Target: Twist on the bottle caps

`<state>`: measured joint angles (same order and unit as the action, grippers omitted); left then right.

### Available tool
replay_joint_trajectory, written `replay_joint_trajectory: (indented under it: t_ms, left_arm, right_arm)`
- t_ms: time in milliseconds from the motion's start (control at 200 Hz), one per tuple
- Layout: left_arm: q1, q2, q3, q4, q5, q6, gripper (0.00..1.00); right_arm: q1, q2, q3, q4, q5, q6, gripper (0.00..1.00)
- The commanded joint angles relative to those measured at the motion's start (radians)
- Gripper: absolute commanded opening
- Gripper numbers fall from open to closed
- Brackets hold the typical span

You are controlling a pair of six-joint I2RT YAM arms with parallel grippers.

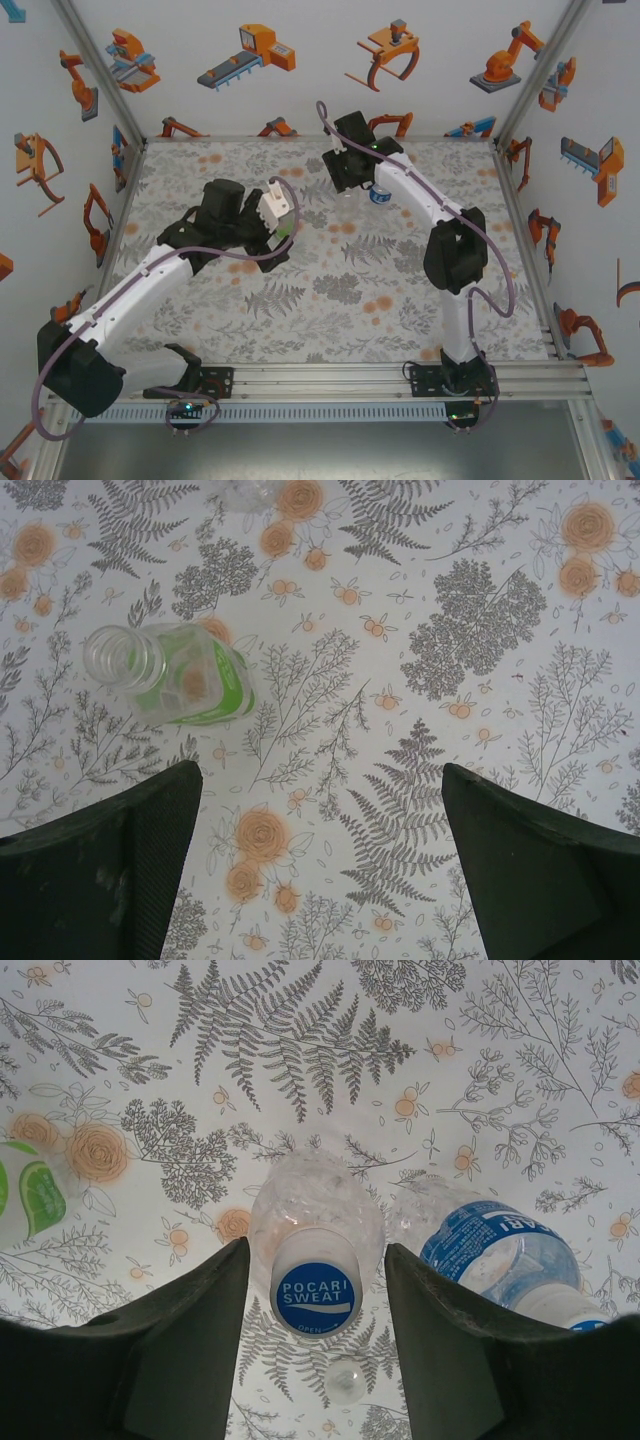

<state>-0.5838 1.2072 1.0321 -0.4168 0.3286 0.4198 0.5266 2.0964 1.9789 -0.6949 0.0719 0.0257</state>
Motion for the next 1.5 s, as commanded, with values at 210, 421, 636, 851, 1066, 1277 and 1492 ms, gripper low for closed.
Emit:
replay_joint_trajectory:
  t_ms: [210, 421, 636, 851, 1066, 1277, 1492]
  left_arm:
    - [0.088, -0.123, -0.031, 0.094, -0.127, -0.098, 0.97]
    - [0.115, -0.202, -0.034, 0.055, -0.213, -0.183, 0.97]
    - [0.131, -0.283, -0.065, -0.05, -0.242, -0.295, 0.97]
    - [0.131, -0.41, -0.161, -0.039, -0.246, -0.38, 0.97]
    - [0.131, -0.501, -0.23, -0.05, -0.259, -0.384, 0.97]
    - [0.131, -0.577, -0.297, -0.031, -0.227, -0.363, 0.97]
    - [0.131, -0.591, -0.32, -0.014, -0.235, -0.396, 0.97]
  right_arm:
    - [-0.002, -0.123, 0.052, -0.032, -0.009, 0.012, 0.55]
    - [0.013, -0.224, -0.074, 0.077, -0.149, 0.013, 0.55]
    - [0.062, -0.35, -0.37, 0.405, -0.3, 0.047, 0.55]
    - [0.162, -0.402, -0.594, 0.674, -0.275, 0.05, 0.6]
    - [0.271, -0.378, -0.752, 0.954, -0.165, 0.04, 0.73]
    - [0.311, -0.282, -0.759, 1.092, -0.094, 0.057, 0.74]
    - [0.316, -0.168, -0.712, 1.159, -0.063, 0.083, 0.75]
